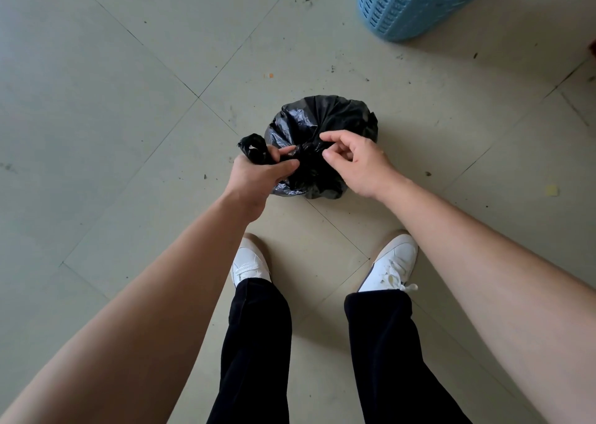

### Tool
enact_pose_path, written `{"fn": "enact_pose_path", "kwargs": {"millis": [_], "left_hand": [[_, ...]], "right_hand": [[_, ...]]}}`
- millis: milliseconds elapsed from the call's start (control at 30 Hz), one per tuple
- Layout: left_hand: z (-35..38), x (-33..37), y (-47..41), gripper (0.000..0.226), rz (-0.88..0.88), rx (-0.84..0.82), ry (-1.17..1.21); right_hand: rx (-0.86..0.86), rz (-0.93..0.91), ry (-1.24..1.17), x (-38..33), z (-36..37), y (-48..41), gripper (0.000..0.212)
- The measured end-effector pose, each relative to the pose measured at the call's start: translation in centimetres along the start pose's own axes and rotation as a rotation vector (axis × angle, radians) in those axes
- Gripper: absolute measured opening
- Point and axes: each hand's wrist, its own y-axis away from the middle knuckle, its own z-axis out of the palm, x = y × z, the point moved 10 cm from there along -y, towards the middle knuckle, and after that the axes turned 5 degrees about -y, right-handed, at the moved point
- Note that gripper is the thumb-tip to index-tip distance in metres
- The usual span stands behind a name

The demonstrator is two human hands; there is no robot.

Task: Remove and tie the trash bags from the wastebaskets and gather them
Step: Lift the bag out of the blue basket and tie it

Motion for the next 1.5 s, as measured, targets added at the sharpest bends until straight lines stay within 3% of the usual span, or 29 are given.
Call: {"fn": "enact_pose_path", "kwargs": {"millis": [100, 233, 433, 567, 767, 933, 1133, 1367, 1500], "left_hand": [[0.4, 0.0, -0.1, 0.037, 0.01, -0.043, -0.033], [0.1, 0.1, -0.2, 0.037, 0.005, -0.018, -0.075], [-2.8, -1.7, -0.8, 0.04, -0.087, 0.237, -0.17], [-3.5, -2.0, -1.2, 0.041, -0.109, 0.313, -0.244], [-2.6, 0.5, 1.4, 0.022, -0.103, 0.206, -0.343], [-1.3, 8.7, 7.4, 0.038, -0.041, 0.133, -0.371], [1.9, 26.3, 20.7, 0.035, 0.113, -0.015, -0.38], [7.9, 46.5, 41.3, 0.027, 0.386, -0.183, -0.372], [14.8, 52.2, 48.9, 0.02, 0.504, -0.315, -0.518]], "right_hand": [[-0.099, 0.005, 0.064, -0.2, 1.2, -0.3, 0.028], [-0.041, -0.019, 0.243, -0.6, 0.4, -0.6, 0.009], [0.052, 0.017, 0.639, 0.2, 0.1, -0.9, 0.018], [0.092, 0.06, 0.678, 0.8, 0.3, -1.2, 0.018], [0.105, 0.053, 0.616, -1.2, -1.0, 1.5, 0.016], [0.141, 0.027, 0.548, -8.0, -4.9, 6.5, 0.014], [0.174, -0.064, 0.348, -23.2, -12.5, 17.1, 0.021], [0.508, -0.258, 0.125, -44.3, -24.9, 35.7, 0.022], [0.65, -0.315, -0.065, -49.5, -31.6, 44.5, 0.015]]}}
